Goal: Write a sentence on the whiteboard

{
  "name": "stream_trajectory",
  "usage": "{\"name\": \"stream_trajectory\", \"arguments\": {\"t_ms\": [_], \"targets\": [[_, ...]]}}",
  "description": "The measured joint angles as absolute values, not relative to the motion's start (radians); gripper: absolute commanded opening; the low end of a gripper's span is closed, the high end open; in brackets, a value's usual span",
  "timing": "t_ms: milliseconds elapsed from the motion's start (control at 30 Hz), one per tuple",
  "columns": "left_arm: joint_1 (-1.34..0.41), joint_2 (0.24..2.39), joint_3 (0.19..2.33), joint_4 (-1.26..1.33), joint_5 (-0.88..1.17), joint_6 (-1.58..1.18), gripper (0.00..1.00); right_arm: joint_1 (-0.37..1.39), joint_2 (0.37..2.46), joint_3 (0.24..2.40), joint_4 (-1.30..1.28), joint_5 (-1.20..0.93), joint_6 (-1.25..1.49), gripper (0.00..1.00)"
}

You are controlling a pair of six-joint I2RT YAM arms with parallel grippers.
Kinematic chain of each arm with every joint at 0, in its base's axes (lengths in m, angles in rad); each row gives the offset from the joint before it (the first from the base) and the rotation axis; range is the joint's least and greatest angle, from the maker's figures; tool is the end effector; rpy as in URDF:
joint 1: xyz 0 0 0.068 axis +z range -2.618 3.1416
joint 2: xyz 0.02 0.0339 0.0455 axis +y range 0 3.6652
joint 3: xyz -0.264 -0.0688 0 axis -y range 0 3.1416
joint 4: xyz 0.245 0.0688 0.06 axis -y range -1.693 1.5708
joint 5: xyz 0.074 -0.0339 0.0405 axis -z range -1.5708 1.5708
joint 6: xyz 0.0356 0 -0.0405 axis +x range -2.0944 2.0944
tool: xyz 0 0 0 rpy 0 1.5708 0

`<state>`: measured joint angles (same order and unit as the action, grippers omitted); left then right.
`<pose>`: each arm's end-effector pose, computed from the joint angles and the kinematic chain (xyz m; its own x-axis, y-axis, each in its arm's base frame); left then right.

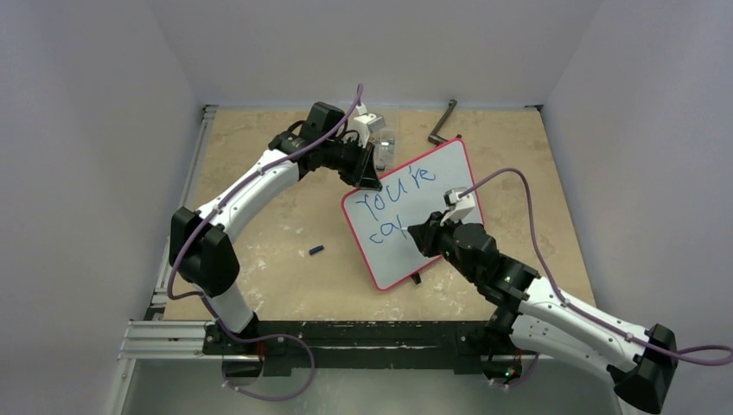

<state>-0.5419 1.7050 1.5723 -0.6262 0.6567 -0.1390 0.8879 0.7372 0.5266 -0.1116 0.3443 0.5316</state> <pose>0.3146 -0.2147 0.3319 -0.6930 0.2891 -0.6604 0.6987 0.4949 -0.5166 0.1221 0.1310 0.2644 -0.4400 0.2153 -0.8718 -0.3540 0.8506 0.3887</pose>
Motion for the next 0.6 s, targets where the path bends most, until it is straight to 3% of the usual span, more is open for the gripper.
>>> {"name": "stream_trajectory", "arguments": {"t_ms": [600], "targets": [[-0.542, 1.705, 1.572, -0.627, 0.649, -0.139, 0.0, 0.888, 0.888, 0.574, 0.041, 0.426, 0.47, 0.0]]}}
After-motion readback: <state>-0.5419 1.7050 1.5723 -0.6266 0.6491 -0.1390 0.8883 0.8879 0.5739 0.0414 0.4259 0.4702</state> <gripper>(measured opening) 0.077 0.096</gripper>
